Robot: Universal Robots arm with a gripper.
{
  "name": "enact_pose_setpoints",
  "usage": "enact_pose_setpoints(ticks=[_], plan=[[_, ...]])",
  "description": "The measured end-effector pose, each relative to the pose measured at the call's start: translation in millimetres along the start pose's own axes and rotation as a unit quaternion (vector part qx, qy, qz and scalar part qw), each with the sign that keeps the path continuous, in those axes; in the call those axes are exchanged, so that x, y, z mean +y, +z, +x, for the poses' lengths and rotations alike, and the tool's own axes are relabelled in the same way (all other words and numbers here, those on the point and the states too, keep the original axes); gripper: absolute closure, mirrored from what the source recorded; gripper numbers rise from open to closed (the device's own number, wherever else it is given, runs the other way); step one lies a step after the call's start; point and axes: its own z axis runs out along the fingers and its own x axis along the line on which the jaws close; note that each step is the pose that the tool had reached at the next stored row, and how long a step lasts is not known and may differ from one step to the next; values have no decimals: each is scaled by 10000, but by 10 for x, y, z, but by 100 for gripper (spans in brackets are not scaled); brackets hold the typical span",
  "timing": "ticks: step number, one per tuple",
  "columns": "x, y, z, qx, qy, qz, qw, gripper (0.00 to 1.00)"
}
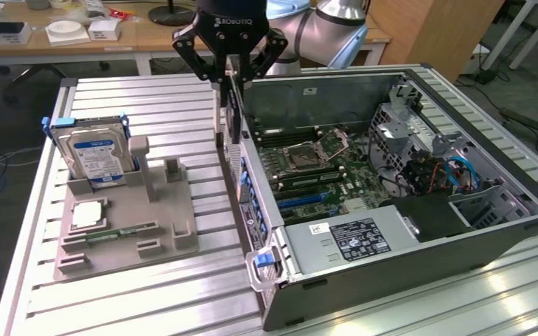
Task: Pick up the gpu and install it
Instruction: 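Pick up the gpu and move the gpu toward the slot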
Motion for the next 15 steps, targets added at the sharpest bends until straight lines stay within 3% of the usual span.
enact_pose_setpoints(ticks=[15], plan=[[8, 9, -173, 1, -74, -1, 10000, 73]])
